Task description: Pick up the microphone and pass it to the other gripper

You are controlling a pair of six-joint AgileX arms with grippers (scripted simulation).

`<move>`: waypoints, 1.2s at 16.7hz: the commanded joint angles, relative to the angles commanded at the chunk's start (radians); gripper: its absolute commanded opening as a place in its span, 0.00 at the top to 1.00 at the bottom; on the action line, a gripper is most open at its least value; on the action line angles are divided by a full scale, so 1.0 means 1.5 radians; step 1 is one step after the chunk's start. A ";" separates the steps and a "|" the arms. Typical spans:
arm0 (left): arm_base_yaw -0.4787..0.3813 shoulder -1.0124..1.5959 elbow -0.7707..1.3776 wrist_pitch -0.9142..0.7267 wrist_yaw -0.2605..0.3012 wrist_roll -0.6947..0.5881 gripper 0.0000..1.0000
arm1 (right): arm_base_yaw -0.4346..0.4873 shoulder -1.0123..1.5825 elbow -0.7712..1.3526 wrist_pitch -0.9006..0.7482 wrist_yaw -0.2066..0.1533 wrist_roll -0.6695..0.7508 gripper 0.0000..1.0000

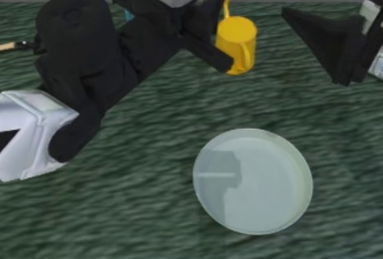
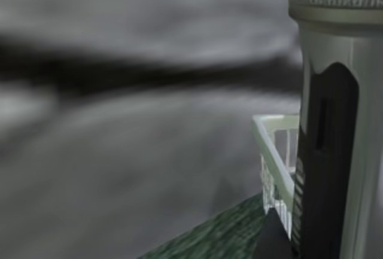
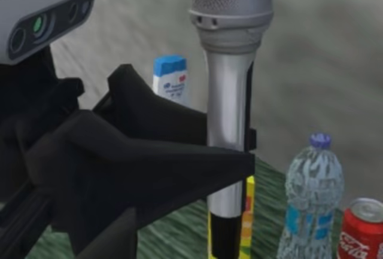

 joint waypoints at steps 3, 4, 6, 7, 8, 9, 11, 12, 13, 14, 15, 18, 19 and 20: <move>0.000 0.000 0.000 0.000 0.000 0.000 1.00 | 0.018 0.077 0.051 0.021 -0.047 0.001 0.00; 0.000 0.000 0.000 0.000 0.000 0.000 1.00 | 0.022 0.090 0.060 0.024 -0.056 0.001 0.00; 0.000 0.000 0.000 0.000 0.000 0.000 1.00 | 0.023 0.097 0.064 0.025 -0.060 0.001 0.00; 0.000 0.000 0.000 0.000 0.000 0.000 1.00 | 0.023 0.097 0.064 0.025 -0.060 0.001 0.00; 0.000 0.000 0.000 0.000 0.000 0.000 1.00 | 0.023 0.097 0.064 0.025 -0.060 0.001 0.00; 0.000 0.000 0.000 0.000 0.000 0.000 1.00 | 0.020 0.095 0.061 0.024 -0.059 0.001 0.00; 0.000 0.000 0.000 0.000 0.000 0.000 1.00 | 0.028 0.106 0.071 0.026 -0.053 0.002 0.00; 0.000 0.000 0.000 0.000 0.000 0.000 1.00 | 0.038 0.120 0.084 0.029 -0.044 0.002 0.00; 0.000 0.000 0.000 0.000 0.000 0.000 1.00 | 0.051 0.140 0.100 0.032 -0.031 0.003 0.00; 0.000 0.000 0.000 0.000 0.000 0.000 1.00 | 0.066 0.162 0.120 0.036 -0.017 0.004 0.00; 0.000 0.000 0.000 0.000 0.000 0.000 1.00 | 0.081 0.187 0.141 0.040 -0.001 0.005 0.00; 0.000 0.000 0.000 0.000 0.000 0.000 1.00 | 0.128 0.258 0.202 0.051 0.047 0.007 0.00; 0.000 0.000 0.000 0.000 0.000 0.000 1.00 | 0.141 0.277 0.218 0.054 0.060 0.008 0.00; 0.000 0.000 0.000 0.000 0.000 0.000 1.00 | 0.150 0.291 0.229 0.056 0.070 0.008 0.00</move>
